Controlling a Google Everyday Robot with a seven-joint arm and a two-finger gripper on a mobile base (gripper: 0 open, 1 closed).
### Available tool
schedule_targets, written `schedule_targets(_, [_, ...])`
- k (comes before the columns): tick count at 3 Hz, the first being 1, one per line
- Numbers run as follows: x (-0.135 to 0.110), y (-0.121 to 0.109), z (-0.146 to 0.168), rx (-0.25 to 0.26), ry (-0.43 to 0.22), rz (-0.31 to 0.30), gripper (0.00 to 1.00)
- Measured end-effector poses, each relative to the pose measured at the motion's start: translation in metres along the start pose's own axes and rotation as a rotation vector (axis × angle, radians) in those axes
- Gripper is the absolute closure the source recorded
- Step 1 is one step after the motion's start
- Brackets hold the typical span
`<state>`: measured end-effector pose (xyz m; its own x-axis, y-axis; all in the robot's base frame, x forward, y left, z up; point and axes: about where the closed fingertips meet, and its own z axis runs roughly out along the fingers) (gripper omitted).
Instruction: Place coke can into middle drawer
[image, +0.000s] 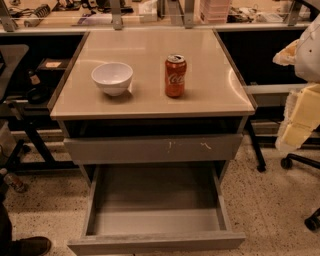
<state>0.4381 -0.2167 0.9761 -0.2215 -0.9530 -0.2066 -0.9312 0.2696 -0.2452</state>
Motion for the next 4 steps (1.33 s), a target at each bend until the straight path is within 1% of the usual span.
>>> schedule_targets(1, [0.0, 0.0, 0.0, 0.0, 0.0, 0.0, 0.0])
schedule_targets(2, [-0.003, -0.003, 0.001, 0.013, -0.005, 0.015, 0.0])
schedule_targets(3, [-0.012, -0.012, 0.016, 0.013, -0.028, 0.061, 0.0])
schedule_targets(4, [-0.038, -0.034, 0.067, -0.051, -0.07, 0.119, 0.0])
